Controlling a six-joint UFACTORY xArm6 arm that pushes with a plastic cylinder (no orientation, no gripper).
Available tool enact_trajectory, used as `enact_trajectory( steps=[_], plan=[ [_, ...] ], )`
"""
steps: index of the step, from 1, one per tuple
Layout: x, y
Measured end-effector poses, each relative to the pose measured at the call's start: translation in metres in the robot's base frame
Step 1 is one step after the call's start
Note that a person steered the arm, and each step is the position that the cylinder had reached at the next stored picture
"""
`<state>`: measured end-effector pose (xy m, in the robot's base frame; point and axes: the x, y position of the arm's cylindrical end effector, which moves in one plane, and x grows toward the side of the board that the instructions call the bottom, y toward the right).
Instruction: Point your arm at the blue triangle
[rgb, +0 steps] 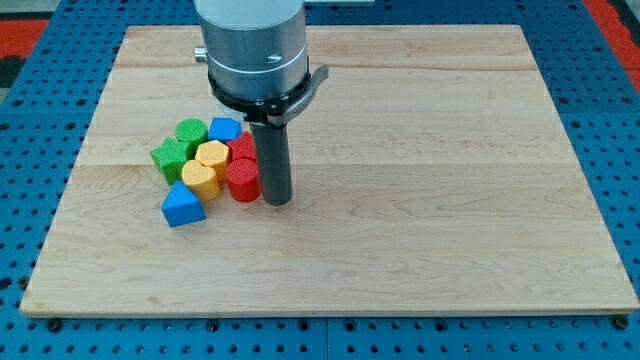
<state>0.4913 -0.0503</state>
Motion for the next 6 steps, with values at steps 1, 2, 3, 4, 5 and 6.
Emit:
enact_trajectory(
  steps=[1,2,3,4,5,6],
  plan=[
    [0.000,0.000],
    [0.022,0.003],
    [0.075,-0.047],
    [0.072,-0.119],
    [0.040,-0.134],
    [0.029,-0.107]
  ],
)
